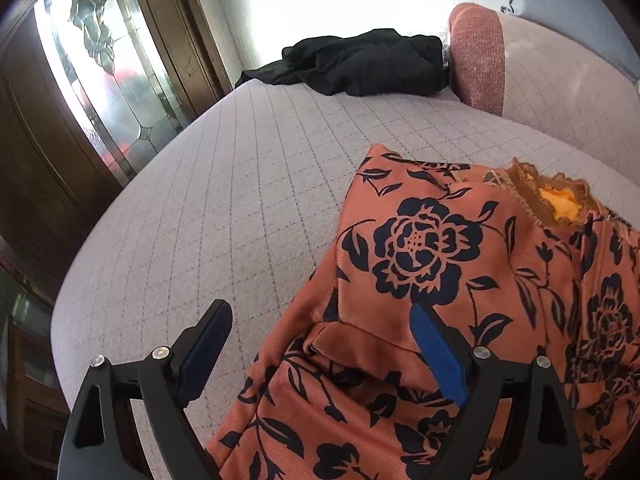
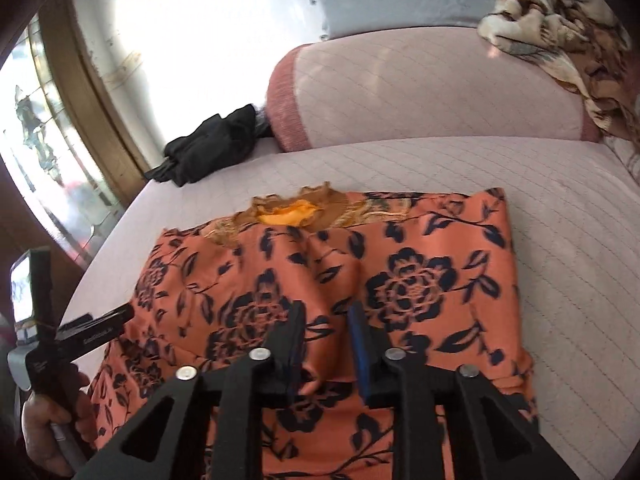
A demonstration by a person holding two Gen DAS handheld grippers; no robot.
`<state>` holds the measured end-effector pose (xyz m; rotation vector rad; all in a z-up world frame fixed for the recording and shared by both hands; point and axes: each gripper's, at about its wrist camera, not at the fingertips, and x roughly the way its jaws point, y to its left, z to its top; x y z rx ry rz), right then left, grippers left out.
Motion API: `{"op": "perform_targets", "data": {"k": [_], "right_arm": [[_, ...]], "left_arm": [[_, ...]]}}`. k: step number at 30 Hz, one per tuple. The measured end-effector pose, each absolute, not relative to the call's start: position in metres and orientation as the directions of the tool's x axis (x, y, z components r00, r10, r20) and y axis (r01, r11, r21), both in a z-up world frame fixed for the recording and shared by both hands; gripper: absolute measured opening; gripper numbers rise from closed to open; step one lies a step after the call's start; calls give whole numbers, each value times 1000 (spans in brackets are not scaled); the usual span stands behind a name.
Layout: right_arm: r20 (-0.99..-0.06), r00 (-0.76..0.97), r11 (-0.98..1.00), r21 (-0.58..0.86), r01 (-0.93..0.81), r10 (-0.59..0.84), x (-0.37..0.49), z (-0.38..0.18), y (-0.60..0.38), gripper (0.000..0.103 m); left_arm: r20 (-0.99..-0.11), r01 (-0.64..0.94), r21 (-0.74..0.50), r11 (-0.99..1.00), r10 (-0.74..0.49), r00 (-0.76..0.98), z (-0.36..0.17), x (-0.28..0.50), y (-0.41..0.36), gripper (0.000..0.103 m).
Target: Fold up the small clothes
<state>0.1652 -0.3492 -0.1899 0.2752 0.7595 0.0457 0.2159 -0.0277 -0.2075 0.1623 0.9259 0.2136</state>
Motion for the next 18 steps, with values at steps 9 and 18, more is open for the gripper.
{"op": "perform_targets", "data": {"k": [9, 18], "right_arm": [[-683, 714, 987, 137, -84, 156, 172, -213, -261, 82], [-744, 666, 999, 38, -37, 53, 211, -242, -244, 55]], "left_arm": [[-884, -126, 74, 989, 124, 451, -222, 227, -1, 90], [-903, -114, 15, 993, 62, 425, -229, 233, 13, 91]]}}
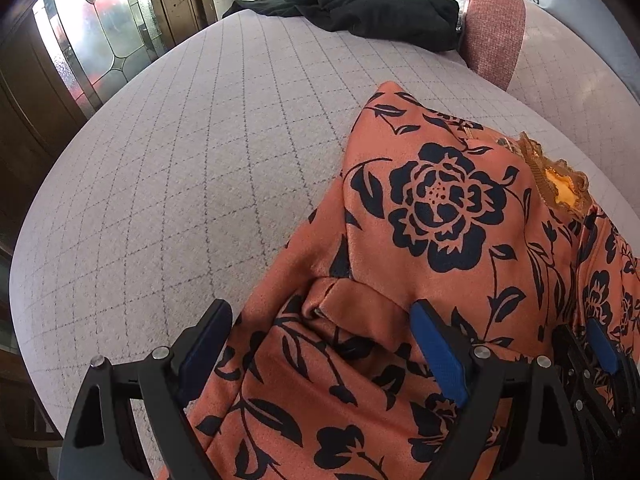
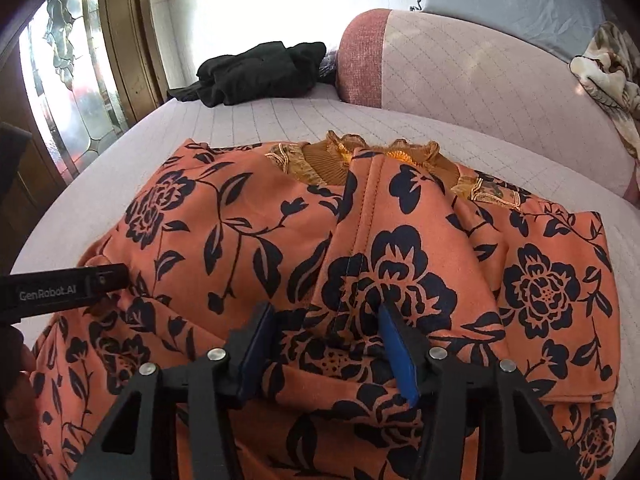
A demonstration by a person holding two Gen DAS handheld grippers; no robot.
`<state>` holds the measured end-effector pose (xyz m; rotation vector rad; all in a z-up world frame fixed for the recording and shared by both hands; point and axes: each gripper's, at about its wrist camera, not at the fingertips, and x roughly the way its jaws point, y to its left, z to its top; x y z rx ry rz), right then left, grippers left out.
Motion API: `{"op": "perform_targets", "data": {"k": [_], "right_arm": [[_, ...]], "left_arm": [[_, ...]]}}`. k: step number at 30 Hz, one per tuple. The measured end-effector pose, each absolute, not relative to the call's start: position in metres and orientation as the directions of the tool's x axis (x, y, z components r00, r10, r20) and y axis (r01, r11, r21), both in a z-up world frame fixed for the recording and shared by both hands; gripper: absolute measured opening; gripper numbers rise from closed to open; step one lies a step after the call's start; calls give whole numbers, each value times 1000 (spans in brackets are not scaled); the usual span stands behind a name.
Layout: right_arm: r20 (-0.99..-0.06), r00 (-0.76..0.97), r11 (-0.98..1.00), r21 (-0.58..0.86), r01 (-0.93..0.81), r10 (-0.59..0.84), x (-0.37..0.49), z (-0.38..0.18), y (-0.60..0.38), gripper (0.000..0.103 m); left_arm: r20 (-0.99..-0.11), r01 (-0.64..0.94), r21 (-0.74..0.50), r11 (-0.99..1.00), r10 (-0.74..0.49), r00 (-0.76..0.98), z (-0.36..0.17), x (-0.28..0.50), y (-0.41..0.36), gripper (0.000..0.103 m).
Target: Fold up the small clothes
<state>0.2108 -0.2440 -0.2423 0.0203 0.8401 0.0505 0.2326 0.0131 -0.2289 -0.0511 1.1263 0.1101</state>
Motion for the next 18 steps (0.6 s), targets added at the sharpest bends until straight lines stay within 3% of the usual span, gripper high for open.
{"op": "perform_targets", "data": {"k": [2, 3, 5, 9, 15, 18], "right_arm": [[-752, 659, 1000, 4, -18, 16, 212, -240, -247, 34], [-754, 656, 1000, 20, -22, 29, 212, -239, -253, 33], [-758, 649, 996, 86, 0, 66, 212, -238, -269, 17], [-738, 664, 969, 234, 82, 122, 205, -224, -308, 15], [-696, 718, 908, 286, 306, -22, 164, -180, -397, 14], [-758, 649, 822, 326, 468, -69, 142, -183, -453, 15]], "left_arm": [[-903, -112, 18, 994, 64, 425, -229, 239, 10, 91], [-902, -113, 19, 993, 66, 427, -229, 242, 9, 91], [-901, -117, 22, 993, 71, 429, -231, 249, 7, 91], [-895, -108, 37, 993, 82, 438, -230, 249, 2, 91], [-889, -116, 46, 992, 93, 448, -230, 244, -3, 91], [-880, -115, 75, 991, 120, 459, -226, 240, -8, 91]]}}
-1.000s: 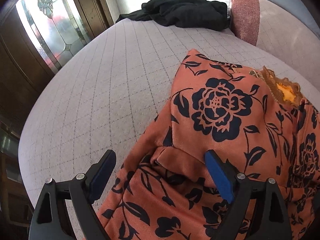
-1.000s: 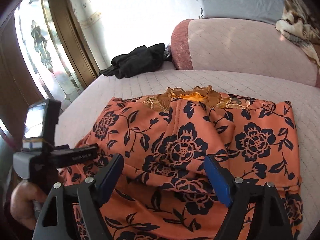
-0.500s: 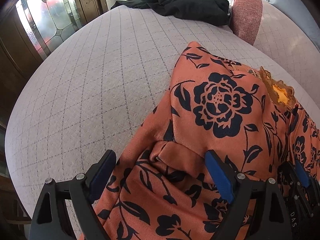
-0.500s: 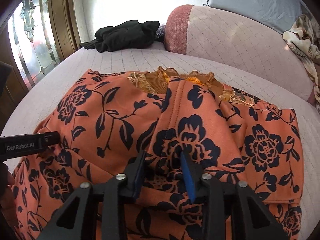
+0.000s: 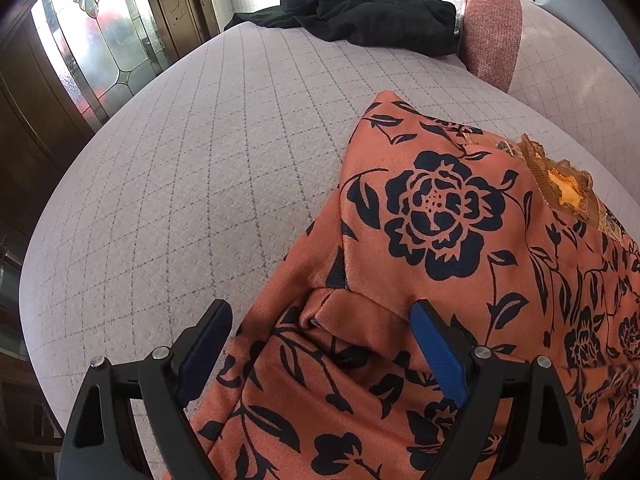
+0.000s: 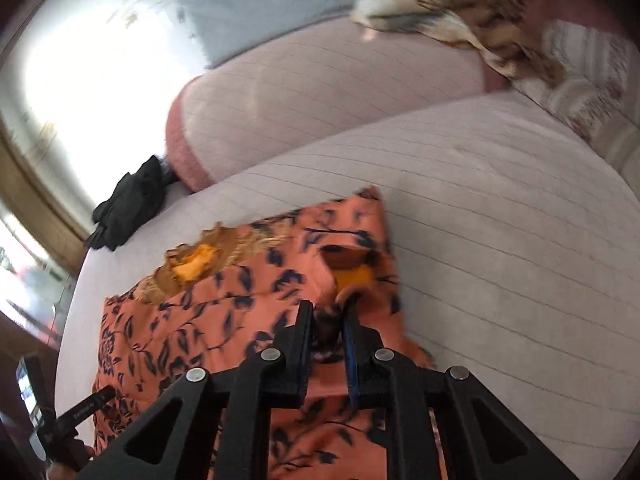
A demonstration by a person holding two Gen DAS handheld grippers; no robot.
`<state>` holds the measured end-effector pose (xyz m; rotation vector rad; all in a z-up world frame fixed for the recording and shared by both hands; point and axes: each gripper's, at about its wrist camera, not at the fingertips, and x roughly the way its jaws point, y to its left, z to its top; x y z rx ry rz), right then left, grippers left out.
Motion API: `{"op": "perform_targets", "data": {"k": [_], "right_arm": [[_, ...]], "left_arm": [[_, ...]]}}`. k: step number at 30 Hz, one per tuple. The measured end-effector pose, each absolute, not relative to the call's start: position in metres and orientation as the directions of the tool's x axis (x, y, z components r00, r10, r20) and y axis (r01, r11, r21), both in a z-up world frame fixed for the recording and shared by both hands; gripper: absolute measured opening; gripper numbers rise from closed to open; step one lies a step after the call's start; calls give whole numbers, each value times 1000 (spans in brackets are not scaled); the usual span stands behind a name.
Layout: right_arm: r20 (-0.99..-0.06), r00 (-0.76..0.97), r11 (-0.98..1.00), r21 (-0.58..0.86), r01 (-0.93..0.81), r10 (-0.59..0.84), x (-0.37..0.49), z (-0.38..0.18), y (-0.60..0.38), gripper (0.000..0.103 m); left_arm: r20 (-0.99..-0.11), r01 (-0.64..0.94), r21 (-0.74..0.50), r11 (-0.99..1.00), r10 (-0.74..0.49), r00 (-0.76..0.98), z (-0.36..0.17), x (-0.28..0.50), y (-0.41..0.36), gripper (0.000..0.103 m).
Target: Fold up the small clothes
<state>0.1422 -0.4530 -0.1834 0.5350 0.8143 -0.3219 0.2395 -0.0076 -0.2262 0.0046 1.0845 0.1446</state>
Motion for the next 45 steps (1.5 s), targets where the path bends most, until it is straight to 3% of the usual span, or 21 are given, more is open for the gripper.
{"op": "perform_targets", "data": {"k": [5, 10, 13, 16, 20, 25, 27, 28, 29, 31, 35, 39, 45], "right_arm": [[-801, 591, 686, 380, 620, -91, 102, -185, -504, 18], [-719, 695, 773, 428, 469, -24, 110, -171, -477, 18], [-679, 733, 830, 433, 351, 45, 127, -170, -443, 18], [-698, 711, 860, 412, 302, 85, 144, -182, -421, 18], [-865, 493, 861, 316, 398, 90, 169, -239, -424, 18], [-775, 616, 824, 437, 360, 142, 146, -214, -434, 19], [-753, 647, 843, 419, 337, 116, 139, -207, -430, 25], [-776, 622, 848, 398, 351, 107, 139, -212, -429, 40], [-816, 566, 846, 379, 374, 115, 143, -225, -432, 66], [-823, 538, 834, 419, 359, 182, 143, -242, -432, 65], [-755, 621, 821, 481, 308, 210, 110, -210, -429, 65], [-696, 699, 813, 498, 302, 167, 65, -186, -449, 65], [-690, 704, 782, 529, 329, 171, -12, -183, -487, 65]], "left_arm": [[-816, -148, 154, 977, 211, 538, -207, 230, -15, 91], [-744, -97, 148, 984, 176, 645, -188, 217, -35, 91], [-754, -16, 147, 989, 122, 645, -195, 214, -56, 91], [-840, 56, 89, 994, 45, 541, -219, 224, -65, 91], [-856, 45, 61, 997, 29, 516, -229, 224, -65, 94], [-806, 20, 64, 998, 40, 591, -208, 213, -60, 94], [-804, 29, 90, 995, 56, 591, -209, 207, -61, 94], [-828, 35, 104, 994, 66, 557, -216, 205, -60, 94], [-856, 38, 105, 994, 71, 513, -225, 203, -58, 94], [-869, 25, 63, 998, 42, 492, -227, 192, -51, 94], [-808, 12, 59, 998, 41, 587, -197, 146, -23, 94], [-796, 7, 43, 999, 30, 605, -187, 108, 18, 94], [-809, -78, 57, 995, 92, 581, -184, 83, 76, 94]]}}
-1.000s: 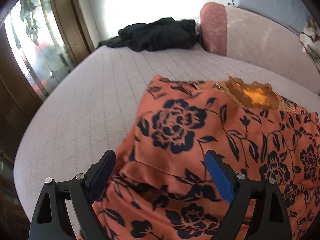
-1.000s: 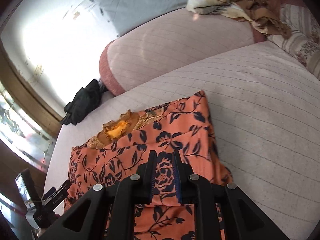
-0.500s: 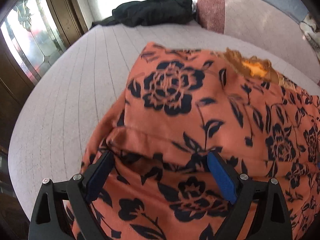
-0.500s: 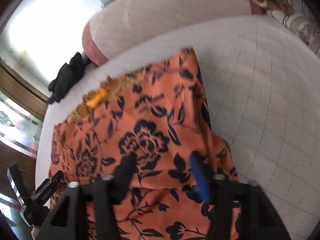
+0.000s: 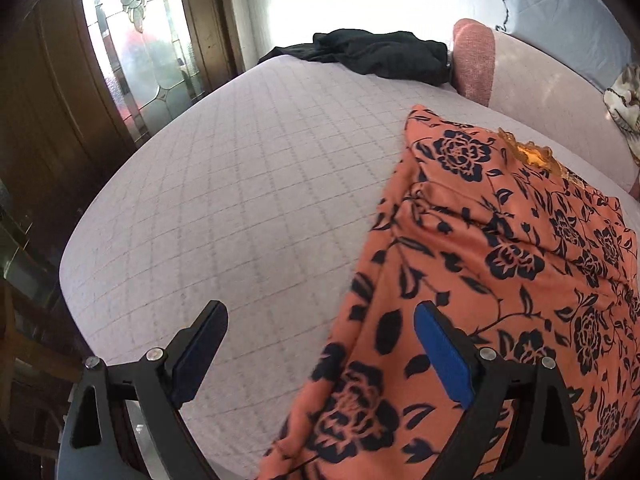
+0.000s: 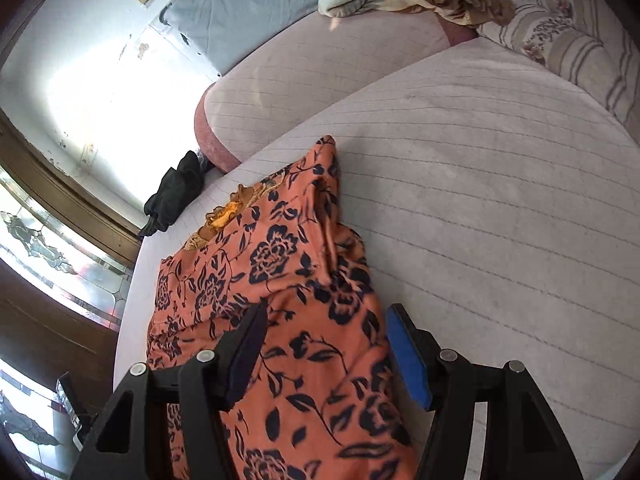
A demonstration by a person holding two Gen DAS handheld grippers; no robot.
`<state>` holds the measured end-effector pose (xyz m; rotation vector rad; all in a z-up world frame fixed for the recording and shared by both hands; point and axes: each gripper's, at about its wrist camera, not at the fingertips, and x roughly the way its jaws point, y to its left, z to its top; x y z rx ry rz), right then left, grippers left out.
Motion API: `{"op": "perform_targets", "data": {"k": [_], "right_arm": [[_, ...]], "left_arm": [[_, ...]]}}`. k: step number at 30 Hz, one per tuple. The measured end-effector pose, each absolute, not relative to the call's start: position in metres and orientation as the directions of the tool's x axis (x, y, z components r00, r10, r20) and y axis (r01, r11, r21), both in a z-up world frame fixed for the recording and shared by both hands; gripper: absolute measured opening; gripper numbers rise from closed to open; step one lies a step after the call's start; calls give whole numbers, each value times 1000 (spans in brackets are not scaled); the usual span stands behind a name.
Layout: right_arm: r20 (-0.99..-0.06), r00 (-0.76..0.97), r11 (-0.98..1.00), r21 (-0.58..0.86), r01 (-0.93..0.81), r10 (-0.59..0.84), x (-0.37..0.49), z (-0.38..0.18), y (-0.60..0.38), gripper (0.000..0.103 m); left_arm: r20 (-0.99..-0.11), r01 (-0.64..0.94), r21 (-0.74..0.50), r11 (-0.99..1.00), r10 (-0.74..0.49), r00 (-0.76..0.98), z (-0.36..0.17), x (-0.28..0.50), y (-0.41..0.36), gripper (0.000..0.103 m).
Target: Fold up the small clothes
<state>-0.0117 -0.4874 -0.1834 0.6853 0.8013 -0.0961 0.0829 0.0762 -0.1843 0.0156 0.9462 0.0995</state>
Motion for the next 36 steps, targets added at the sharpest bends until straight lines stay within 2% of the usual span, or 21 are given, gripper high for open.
{"op": "perform_targets", "data": {"k": [6, 13, 18, 19, 21, 23, 25, 28, 33, 35, 36], "right_arm": [[-722, 659, 782, 529, 330, 211, -72, -201, -499, 65], [-719, 645, 782, 548, 296, 259, -99, -208, -490, 65], [-728, 623, 767, 563, 306, 286, -102, -214, -482, 65], [-730, 617, 761, 569, 311, 294, -102, -216, -481, 65], [-732, 610, 755, 576, 314, 304, -102, -218, -479, 65], [-733, 608, 753, 577, 316, 307, -104, -219, -477, 65], [-733, 601, 745, 586, 319, 319, -107, -222, -476, 65], [-734, 583, 718, 608, 339, 347, -111, -228, -475, 65], [-768, 521, 706, 599, 378, 372, -108, -242, -468, 65], [-771, 502, 699, 605, 383, 392, -107, -247, -464, 65], [-769, 494, 692, 612, 384, 406, -107, -250, -462, 65]], "left_arm": [[-842, -106, -34, 994, 28, 539, -177, 52, 129, 94], [-893, -193, 20, 981, 105, 438, -177, 47, 157, 94], [-918, -162, -27, 986, 40, 395, -184, 43, 154, 94], [-922, -143, -23, 989, 34, 385, -187, 43, 151, 91], [-935, -103, -4, 995, 33, 354, -196, 45, 142, 77], [-948, -78, -8, 997, 17, 317, -208, 44, 138, 53], [-958, -55, -32, 998, -15, 287, -220, 41, 135, 46], [-953, -25, -53, 998, -43, 301, -226, 31, 133, 42], [-952, 78, -193, 978, -206, 226, -229, 23, 120, 46], [-962, 95, -169, 981, -185, 203, -234, 22, 114, 54], [-963, 86, -168, 982, -183, 200, -235, 21, 115, 54]]}}
